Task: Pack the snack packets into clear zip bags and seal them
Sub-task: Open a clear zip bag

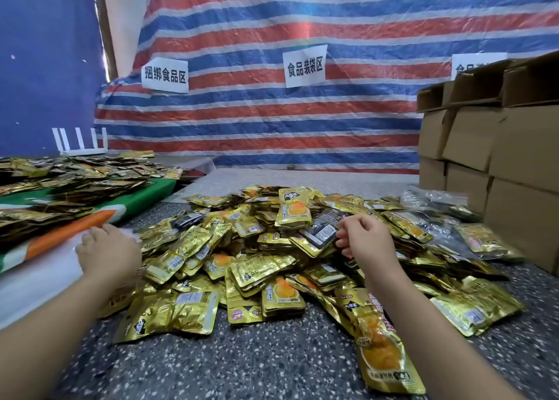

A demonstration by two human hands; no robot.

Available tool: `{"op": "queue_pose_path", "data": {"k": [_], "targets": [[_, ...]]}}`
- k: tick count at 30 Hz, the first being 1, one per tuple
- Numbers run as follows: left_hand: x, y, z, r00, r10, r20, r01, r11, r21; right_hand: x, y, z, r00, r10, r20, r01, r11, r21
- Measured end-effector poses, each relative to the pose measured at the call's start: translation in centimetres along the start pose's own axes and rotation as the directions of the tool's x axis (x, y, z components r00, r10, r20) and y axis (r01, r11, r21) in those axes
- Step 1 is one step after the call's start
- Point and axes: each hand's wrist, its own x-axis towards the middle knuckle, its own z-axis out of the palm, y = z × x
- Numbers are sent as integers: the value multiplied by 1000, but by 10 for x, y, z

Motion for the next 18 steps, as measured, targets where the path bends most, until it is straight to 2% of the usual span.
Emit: {"op": "queue_pose_path", "data": {"k": [3, 6, 9, 12, 15, 18], "targets": [[3, -7, 5, 987, -88, 133, 86, 996, 15, 6, 9, -2, 1000, 8, -13, -8, 1000, 16], [5, -9, 12, 977, -41, 211, 48, 998, -29, 8, 22, 0, 1000, 9, -7, -9, 999, 34], [9, -9, 18, 984, -41, 171, 45, 999, -18, 9, 27, 2, 999, -23, 26, 23, 1000, -1], [10, -12, 14, 992, 67, 111, -71, 997, 34, 9, 27, 3, 999, -38, 27, 38, 999, 14], [5, -16, 2, 989, 115, 96, -125, 987, 99, 6, 28, 2, 999, -44, 21, 44, 999, 13], [3, -13, -14, 984, 164, -73, -162, 986, 28, 4, 29, 2, 998, -55, 9, 54, 999, 5]]}}
